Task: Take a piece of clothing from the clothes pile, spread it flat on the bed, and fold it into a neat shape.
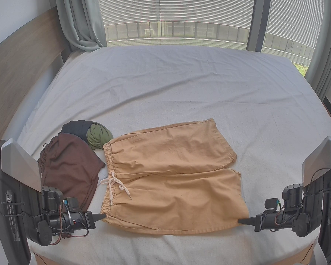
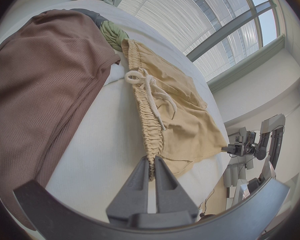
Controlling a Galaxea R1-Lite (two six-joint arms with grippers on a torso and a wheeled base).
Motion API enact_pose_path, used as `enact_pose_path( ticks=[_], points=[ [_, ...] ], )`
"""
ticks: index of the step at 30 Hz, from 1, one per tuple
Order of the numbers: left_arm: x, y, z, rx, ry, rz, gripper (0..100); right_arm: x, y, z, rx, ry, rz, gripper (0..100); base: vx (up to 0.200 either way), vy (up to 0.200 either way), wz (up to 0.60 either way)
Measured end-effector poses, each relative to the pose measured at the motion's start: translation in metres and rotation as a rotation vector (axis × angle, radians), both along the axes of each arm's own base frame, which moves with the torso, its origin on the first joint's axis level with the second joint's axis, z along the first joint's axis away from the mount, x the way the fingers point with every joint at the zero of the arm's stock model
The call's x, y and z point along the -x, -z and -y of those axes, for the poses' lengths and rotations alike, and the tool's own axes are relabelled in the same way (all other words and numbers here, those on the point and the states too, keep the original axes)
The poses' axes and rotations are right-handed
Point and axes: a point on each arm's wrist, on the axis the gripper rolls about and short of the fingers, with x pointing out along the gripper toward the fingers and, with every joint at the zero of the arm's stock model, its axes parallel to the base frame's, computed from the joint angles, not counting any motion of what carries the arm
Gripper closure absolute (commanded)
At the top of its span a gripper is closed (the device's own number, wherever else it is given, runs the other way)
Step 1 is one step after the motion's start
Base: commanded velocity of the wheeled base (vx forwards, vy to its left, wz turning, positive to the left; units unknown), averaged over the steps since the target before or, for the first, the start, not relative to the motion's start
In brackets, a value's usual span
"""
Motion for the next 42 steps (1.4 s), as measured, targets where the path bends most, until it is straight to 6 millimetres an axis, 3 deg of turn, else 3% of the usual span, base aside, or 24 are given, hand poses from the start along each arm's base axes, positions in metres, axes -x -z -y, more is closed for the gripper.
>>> enact_pose_path(
  ticks=[8, 9, 10, 24, 32, 33, 42],
  points=[
    [0.0, 0.0, -0.001, 0.014, 0.009, -0.001, 100, 0.002, 0.001, 0.001, 0.008, -0.004, -0.003, 100, 0.0, 0.0, 0.0],
    [0.0, 0.0, -0.001, 0.014, 0.01, -0.002, 0, 0.002, 0.001, 0.001, 0.008, -0.003, -0.004, 100, 0.0, 0.0, 0.0],
    [0.0, 0.001, -0.001, 0.014, 0.011, -0.003, 0, 0.002, 0.001, 0.001, 0.008, -0.002, -0.004, 0, 0.0, 0.0, 0.0],
    [0.001, 0.011, 0.0, 0.013, 0.015, -0.043, 0, 0.0, 0.004, 0.002, 0.015, 0.011, -0.006, 0, 0.0, 0.0, 0.0],
    [-0.009, 0.02, 0.005, 0.013, 0.033, -0.036, 0, -0.001, 0.005, 0.001, 0.015, 0.008, -0.006, 0, 0.0, 0.0, 0.0],
    [-0.009, 0.021, 0.005, 0.013, 0.035, -0.036, 100, -0.001, 0.005, 0.001, 0.015, 0.009, -0.005, 0, 0.0, 0.0, 0.0],
    [-0.012, 0.024, 0.006, 0.014, 0.036, -0.037, 100, -0.003, 0.006, 0.002, 0.014, 0.015, -0.001, 0, 0.0, 0.0, 0.0]
  ],
)
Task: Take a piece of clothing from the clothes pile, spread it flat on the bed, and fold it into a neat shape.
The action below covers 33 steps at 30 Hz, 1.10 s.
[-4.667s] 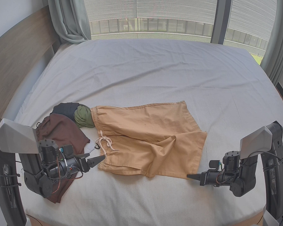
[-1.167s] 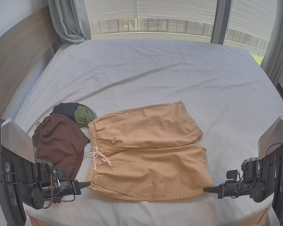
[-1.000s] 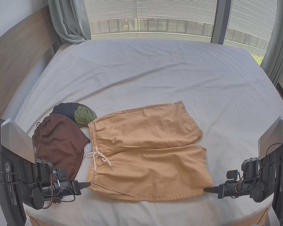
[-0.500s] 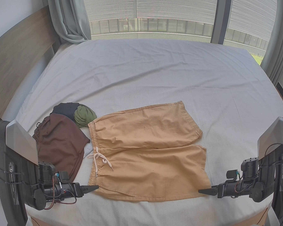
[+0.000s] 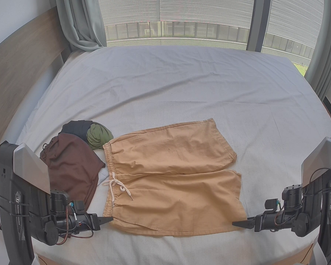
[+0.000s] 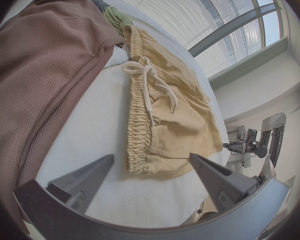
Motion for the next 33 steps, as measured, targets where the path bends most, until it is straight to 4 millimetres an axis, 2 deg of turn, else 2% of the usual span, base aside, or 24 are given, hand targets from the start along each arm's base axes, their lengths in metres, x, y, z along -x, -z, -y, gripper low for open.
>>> enact_pose_path(
  ticks=[9, 18, 19, 33],
  points=[
    [0.0, 0.001, -0.001, -0.001, -0.002, -0.003, 100, -0.007, 0.01, -0.002, 0.001, -0.006, -0.003, 0, 0.0, 0.0, 0.0],
    [0.0, 0.001, -0.001, -0.001, -0.003, -0.003, 100, -0.005, 0.013, -0.003, 0.002, -0.01, -0.02, 0, 0.0, 0.0, 0.0],
    [0.0, 0.001, -0.001, -0.001, -0.004, -0.003, 100, -0.004, 0.013, -0.003, 0.002, -0.01, -0.021, 100, 0.0, 0.0, 0.0],
    [0.0, 0.001, -0.001, -0.001, -0.004, -0.004, 100, -0.001, 0.013, -0.002, 0.011, -0.016, -0.031, 100, 0.0, 0.0, 0.0]
  ],
)
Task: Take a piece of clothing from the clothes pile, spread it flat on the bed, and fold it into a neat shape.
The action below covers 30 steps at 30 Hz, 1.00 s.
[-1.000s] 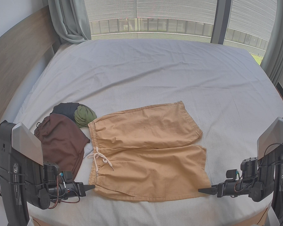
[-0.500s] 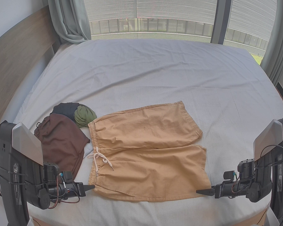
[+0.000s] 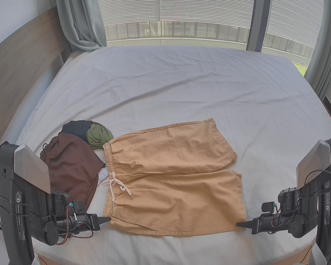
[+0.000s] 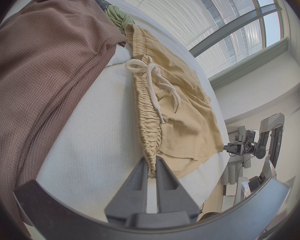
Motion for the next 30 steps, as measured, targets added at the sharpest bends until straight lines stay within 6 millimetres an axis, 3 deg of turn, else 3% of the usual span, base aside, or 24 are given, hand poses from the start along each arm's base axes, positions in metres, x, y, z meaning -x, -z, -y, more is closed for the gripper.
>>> enact_pose_path(
  ticks=[7, 20, 30],
  points=[
    [0.005, -0.001, -0.001, 0.023, 0.021, -0.015, 100, 0.006, -0.002, 0.0, 0.004, -0.004, -0.016, 100, 0.0, 0.0, 0.0],
    [0.032, -0.011, -0.009, 0.065, 0.08, -0.07, 100, 0.019, -0.008, 0.002, 0.02, -0.024, -0.033, 100, 0.0, 0.0, 0.0],
    [0.028, -0.024, -0.011, 0.105, 0.095, -0.015, 100, 0.016, -0.028, 0.001, -0.016, -0.037, 0.046, 100, 0.0, 0.0, 0.0]
  ],
)
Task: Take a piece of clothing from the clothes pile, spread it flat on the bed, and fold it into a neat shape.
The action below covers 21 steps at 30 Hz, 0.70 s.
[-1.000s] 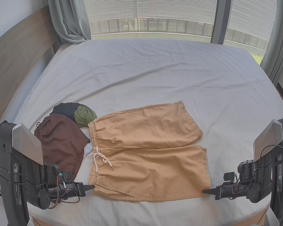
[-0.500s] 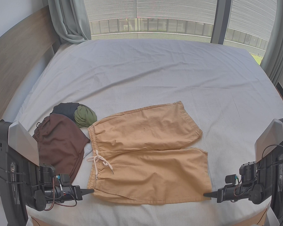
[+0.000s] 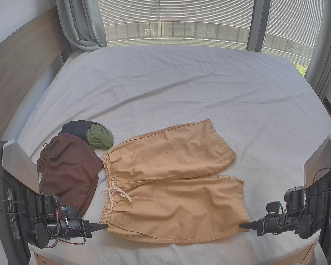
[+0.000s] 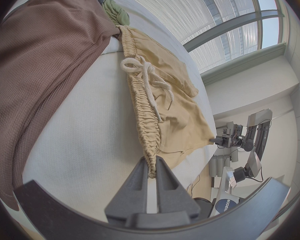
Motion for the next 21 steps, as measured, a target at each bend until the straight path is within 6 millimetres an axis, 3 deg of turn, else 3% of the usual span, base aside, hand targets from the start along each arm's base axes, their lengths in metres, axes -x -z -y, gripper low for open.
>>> enact_pose_path(
  ticks=[12, 21],
  points=[
    [-0.028, -0.038, 0.005, 0.128, -0.083, 0.096, 100, -0.019, -0.034, -0.001, -0.048, 0.024, 0.174, 100, 0.0, 0.0, 0.0],
    [-0.037, -0.05, 0.006, 0.139, -0.091, 0.16, 100, -0.04, -0.06, -0.004, -0.133, 0.077, 0.261, 100, 0.0, 0.0, 0.0]
  ],
)
